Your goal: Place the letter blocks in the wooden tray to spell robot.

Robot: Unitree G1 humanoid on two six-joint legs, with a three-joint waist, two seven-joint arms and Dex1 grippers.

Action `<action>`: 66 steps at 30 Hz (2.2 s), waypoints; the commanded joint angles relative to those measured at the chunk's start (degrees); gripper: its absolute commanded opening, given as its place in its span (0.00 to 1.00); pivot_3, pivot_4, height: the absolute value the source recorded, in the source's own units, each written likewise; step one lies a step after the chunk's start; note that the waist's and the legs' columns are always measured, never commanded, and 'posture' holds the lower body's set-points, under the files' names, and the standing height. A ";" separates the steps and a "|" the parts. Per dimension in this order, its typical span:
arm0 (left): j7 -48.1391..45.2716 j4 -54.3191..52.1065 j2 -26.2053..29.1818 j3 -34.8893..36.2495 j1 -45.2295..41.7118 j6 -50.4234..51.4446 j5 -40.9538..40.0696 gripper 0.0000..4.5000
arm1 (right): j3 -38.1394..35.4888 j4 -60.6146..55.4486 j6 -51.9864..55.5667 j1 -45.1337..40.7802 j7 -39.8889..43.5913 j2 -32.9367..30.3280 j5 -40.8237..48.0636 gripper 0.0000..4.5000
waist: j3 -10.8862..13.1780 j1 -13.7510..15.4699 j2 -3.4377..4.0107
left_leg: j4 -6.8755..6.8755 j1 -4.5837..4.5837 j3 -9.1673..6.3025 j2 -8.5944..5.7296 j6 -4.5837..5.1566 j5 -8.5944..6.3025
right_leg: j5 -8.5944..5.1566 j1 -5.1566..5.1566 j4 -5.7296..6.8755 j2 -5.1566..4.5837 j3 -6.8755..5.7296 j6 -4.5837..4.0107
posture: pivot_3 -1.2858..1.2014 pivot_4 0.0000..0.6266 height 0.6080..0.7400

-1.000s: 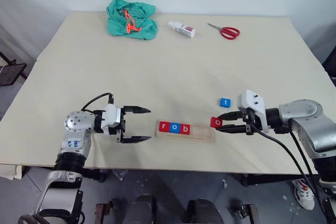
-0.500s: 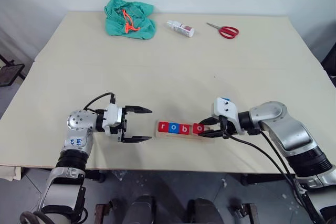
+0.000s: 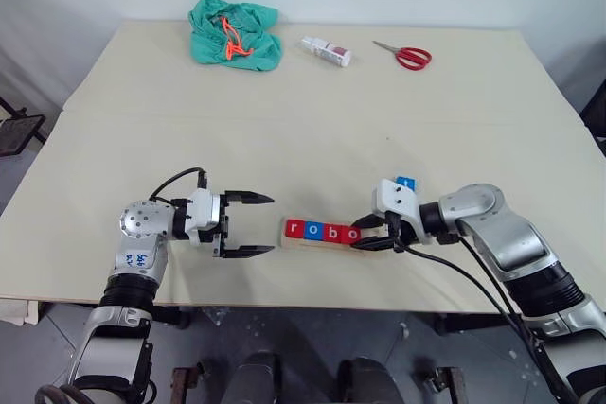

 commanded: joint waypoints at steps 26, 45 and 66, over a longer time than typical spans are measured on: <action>0.49 3.74 -1.36 0.03 -3.32 -2.12 0.10 1.00 | -15.04 -28.31 20.40 13.07 -11.20 -5.43 12.57 0.48 | 0.00 0.34 -0.01 | -0.02 -0.04 0.00 -0.03 0.00 0.00 | 0.01 0.00 -0.02 -0.01 0.00 0.01 | 0.52 0.24 1.00; 0.81 1.20 -0.20 0.54 -1.55 -1.44 -0.31 1.00 | -2.45 -17.18 15.23 7.62 -15.16 -0.24 8.32 0.01 | 0.00 0.03 -0.01 | -0.01 -0.02 -0.02 -0.03 0.00 0.00 | 0.01 -0.02 0.00 -0.01 0.00 0.01 | 0.52 0.24 1.00; 1.26 2.55 -0.92 0.15 -2.25 -2.07 -0.09 1.00 | -16.91 -22.94 16.50 14.34 -16.23 -5.60 14.50 0.01 | 0.00 0.40 -0.02 | -0.01 -0.03 -0.01 -0.05 0.01 0.00 | 0.01 0.01 -0.03 -0.02 0.00 0.02 | 0.52 0.24 1.00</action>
